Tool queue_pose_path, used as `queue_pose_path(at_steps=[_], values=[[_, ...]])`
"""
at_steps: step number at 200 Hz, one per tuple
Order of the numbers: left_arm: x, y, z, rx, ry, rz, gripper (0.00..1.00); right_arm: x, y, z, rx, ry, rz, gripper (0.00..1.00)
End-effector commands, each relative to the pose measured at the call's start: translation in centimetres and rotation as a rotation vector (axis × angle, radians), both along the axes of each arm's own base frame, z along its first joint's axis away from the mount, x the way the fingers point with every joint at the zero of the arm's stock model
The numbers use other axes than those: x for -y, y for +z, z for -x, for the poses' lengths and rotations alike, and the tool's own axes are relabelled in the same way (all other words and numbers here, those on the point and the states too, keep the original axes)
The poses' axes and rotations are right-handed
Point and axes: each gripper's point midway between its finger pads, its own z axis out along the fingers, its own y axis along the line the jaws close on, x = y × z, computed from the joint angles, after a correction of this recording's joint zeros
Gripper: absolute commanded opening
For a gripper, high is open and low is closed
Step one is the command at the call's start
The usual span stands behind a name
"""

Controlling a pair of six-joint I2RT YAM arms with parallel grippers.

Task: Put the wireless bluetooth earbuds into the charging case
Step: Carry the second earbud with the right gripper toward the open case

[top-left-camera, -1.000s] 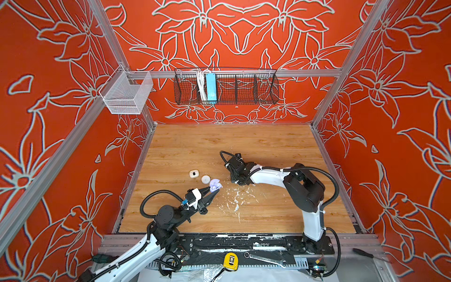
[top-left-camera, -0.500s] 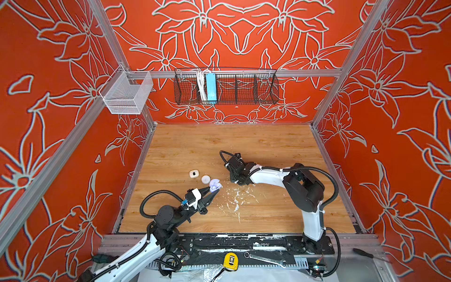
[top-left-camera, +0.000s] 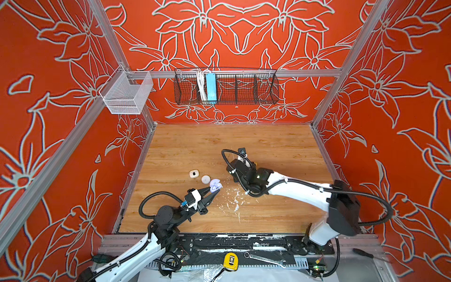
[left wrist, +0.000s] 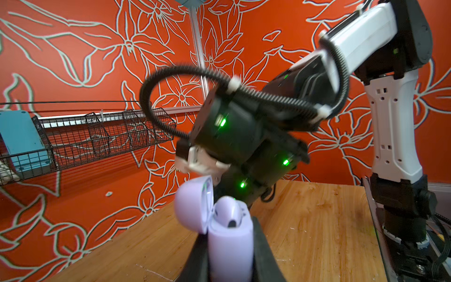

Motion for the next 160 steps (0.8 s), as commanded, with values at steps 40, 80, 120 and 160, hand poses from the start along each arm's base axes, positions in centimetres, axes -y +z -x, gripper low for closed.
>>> queue_pose_path(at_steps=[40,80,120,160], values=[[-1.8,0.5,-0.7,0.027,0.106,0.069,0.00,-1.9,10.5,7.3,0.345,0.114,-0.065,0.11],[-2.6,0.9,-0.7,0.024,0.127,0.105,0.00,-5.4,14.5,11.7,0.466,0.311,-0.199,0.09],[-2.3,1.3,-0.2,0.028,0.092,0.113,0.00,-7.2,16.9,13.6,0.540,0.461,-0.298,0.06],[-2.0,1.5,0.1,0.034,0.069,0.113,0.00,-8.3,19.2,15.5,0.607,0.602,-0.405,0.04]])
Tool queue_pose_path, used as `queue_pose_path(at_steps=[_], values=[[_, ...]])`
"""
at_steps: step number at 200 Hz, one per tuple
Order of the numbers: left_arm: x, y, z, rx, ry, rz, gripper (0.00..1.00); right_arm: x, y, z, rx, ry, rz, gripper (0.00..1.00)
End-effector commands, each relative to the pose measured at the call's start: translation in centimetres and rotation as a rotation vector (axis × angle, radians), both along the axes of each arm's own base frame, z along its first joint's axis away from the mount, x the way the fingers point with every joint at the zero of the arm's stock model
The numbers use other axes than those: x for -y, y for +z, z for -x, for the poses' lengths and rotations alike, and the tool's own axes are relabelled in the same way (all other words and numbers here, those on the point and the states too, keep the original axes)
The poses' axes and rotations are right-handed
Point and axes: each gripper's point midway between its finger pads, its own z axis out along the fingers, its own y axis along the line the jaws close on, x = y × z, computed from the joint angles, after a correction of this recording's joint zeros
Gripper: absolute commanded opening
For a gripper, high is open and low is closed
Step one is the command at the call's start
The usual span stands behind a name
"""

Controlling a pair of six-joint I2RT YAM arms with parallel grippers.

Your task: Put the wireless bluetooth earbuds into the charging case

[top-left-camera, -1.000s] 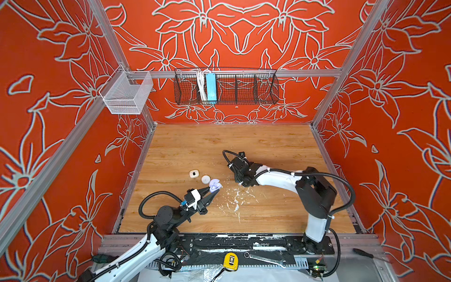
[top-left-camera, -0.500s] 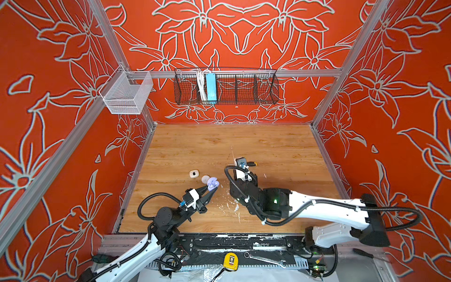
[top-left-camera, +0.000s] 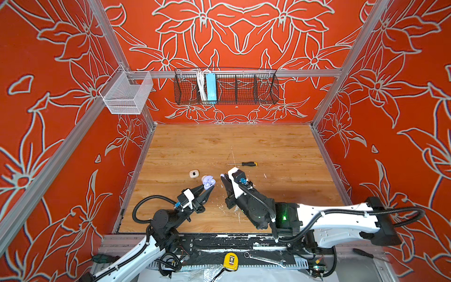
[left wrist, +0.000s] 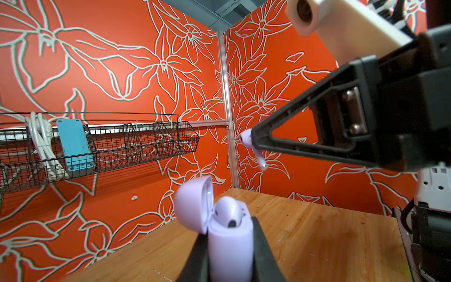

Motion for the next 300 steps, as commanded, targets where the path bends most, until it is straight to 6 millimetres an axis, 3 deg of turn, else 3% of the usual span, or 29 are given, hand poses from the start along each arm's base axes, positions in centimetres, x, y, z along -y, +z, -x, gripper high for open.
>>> queue_pose_path(at_steps=[1,52,105,153,218,300], values=[[0.2,-0.1,0.4,0.013,-0.024,0.006,0.00,-0.7,3.4,1.6,0.083,0.123,-0.103,0.04],[0.2,0.5,1.0,0.026,-0.054,0.025,0.00,-3.1,3.6,2.6,0.164,0.211,-0.076,0.04],[0.3,0.8,1.4,0.031,-0.076,0.034,0.00,-2.6,2.2,1.3,0.182,0.117,-0.068,0.04],[0.2,1.0,1.7,0.040,-0.087,0.040,0.00,-3.7,1.1,1.9,0.208,0.173,-0.031,0.04],[0.1,1.1,1.7,0.041,-0.081,0.042,0.00,-3.9,-1.1,1.3,0.217,0.132,0.008,0.04],[0.1,1.0,1.5,0.033,-0.072,0.039,0.00,-3.1,-2.0,2.1,0.205,0.185,0.016,0.04]])
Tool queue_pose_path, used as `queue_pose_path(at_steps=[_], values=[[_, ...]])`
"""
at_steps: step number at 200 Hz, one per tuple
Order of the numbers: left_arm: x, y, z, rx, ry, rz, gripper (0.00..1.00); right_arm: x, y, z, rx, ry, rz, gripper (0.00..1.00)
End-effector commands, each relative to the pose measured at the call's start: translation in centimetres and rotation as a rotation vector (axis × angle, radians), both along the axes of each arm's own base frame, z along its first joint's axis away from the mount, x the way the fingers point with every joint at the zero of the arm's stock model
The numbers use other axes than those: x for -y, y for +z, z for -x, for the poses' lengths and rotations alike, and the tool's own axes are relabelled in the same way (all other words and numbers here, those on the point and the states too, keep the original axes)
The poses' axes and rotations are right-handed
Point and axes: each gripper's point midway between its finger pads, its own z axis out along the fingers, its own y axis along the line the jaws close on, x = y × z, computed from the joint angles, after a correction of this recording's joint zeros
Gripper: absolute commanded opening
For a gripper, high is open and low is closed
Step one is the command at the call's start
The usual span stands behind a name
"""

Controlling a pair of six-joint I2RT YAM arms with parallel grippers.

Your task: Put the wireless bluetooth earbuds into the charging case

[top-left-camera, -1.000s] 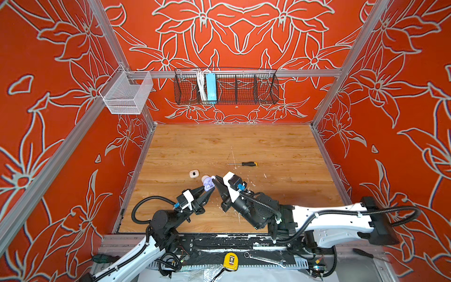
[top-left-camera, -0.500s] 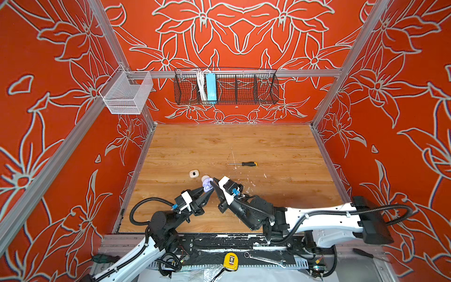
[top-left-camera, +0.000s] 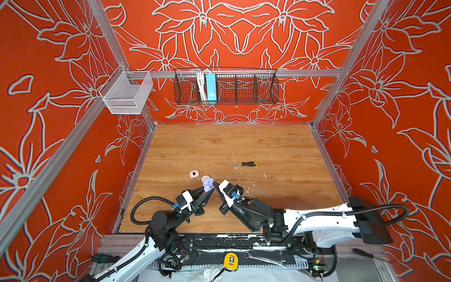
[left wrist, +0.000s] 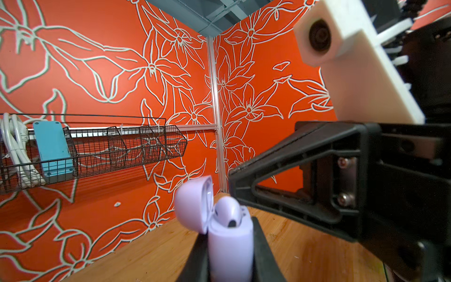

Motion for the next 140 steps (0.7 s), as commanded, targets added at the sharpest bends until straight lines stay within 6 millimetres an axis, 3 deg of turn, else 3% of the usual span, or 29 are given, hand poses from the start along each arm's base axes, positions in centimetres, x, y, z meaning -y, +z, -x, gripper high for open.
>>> queue_pose_path(at_steps=[1,24,38,59,68,70,83,96,120,140], values=[[-0.3,0.6,0.4,0.030,0.001,0.022,0.00,0.3,0.5,0.4,0.009,0.027,-0.004,0.04],[-0.4,0.5,0.0,0.015,0.018,0.027,0.00,0.7,0.8,0.3,0.009,0.013,-0.005,0.05],[-1.1,0.2,-1.0,-0.033,0.072,0.043,0.00,1.9,1.5,-0.5,-0.006,-0.049,-0.026,0.07],[-3.1,-1.0,-3.7,-0.172,0.232,0.066,0.00,5.5,1.5,-3.7,-0.100,-0.268,-0.067,0.33],[-4.6,-1.7,-5.0,-0.253,0.331,0.089,0.00,7.6,0.6,-5.7,-0.202,-0.370,-0.088,0.39],[-4.9,-1.9,-5.3,-0.270,0.353,0.093,0.00,8.2,-0.5,-6.1,-0.215,-0.393,-0.025,0.40],[-6.9,-3.2,-6.6,-0.361,0.478,0.131,0.00,11.2,-3.5,-8.9,-0.438,-0.480,-0.078,0.41],[-7.9,-4.1,-7.2,-0.406,0.537,0.172,0.00,13.2,-6.8,-10.2,-0.566,-0.523,-0.075,0.42],[-9.1,-4.4,-7.6,-0.441,0.603,0.204,0.00,14.2,-9.8,-10.2,-0.597,-0.540,-0.041,0.53],[-11.7,-5.5,-8.1,-0.542,0.745,0.268,0.00,12.1,-12.1,-10.0,-0.677,-0.490,0.060,0.54]])
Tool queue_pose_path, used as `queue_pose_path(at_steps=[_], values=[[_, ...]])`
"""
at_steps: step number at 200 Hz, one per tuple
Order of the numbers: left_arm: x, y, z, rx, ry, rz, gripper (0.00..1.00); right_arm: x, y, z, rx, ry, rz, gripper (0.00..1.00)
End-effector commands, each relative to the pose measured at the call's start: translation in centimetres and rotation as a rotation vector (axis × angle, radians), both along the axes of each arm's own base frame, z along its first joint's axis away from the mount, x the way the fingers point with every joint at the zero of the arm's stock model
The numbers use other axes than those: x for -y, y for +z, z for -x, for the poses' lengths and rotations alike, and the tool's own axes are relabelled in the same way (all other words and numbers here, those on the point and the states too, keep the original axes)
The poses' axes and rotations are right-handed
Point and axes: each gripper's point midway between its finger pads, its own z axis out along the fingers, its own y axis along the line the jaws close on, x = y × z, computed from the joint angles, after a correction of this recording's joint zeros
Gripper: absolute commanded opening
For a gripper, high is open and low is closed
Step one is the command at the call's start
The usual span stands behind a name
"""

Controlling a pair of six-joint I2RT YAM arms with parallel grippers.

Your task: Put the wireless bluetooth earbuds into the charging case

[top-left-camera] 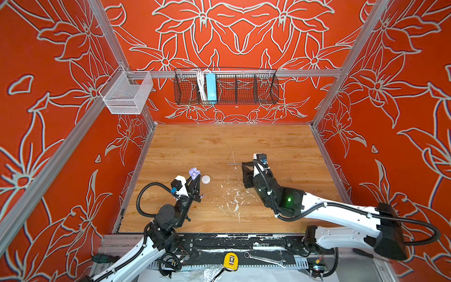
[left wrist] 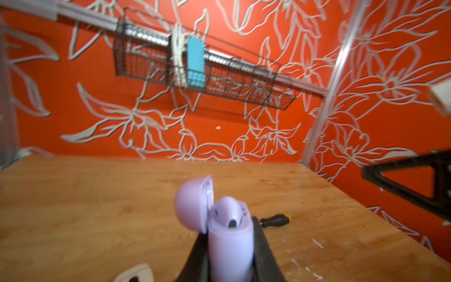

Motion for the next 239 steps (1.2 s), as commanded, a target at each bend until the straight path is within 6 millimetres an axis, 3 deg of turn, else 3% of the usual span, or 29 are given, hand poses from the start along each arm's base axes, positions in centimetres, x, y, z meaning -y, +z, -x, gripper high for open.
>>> queue_pose_path(at_steps=[1,17,54,73,99,127,175,239], values=[[-4.1,-0.3,-0.7,-0.101,0.231,0.112,0.00,-1.6,-5.0,1.2,-0.192,0.053,0.048,0.54],[-5.6,-1.3,-1.0,-0.158,0.328,0.153,0.00,-5.6,-7.2,1.6,-0.266,0.198,0.106,0.60],[-8.1,-3.4,-1.3,-0.255,0.500,0.213,0.00,-14.7,-10.9,3.2,-0.307,0.606,0.248,0.61],[-8.7,-3.8,-1.3,-0.265,0.520,0.240,0.00,-17.9,-12.5,4.1,-0.278,0.800,0.287,0.61],[-9.0,-3.7,-1.1,-0.262,0.531,0.244,0.00,-20.5,-14.1,4.5,-0.288,0.942,0.336,0.60],[-9.4,-4.0,-0.9,-0.265,0.548,0.255,0.00,-22.6,-16.0,4.5,-0.318,1.055,0.322,0.60],[-9.5,-4.0,-0.8,-0.264,0.549,0.277,0.00,-23.8,-19.2,3.1,-0.402,1.115,0.310,0.60],[-9.1,-3.6,-1.0,-0.255,0.529,0.267,0.00,-23.0,-21.4,3.7,-0.466,1.111,0.337,0.49]])
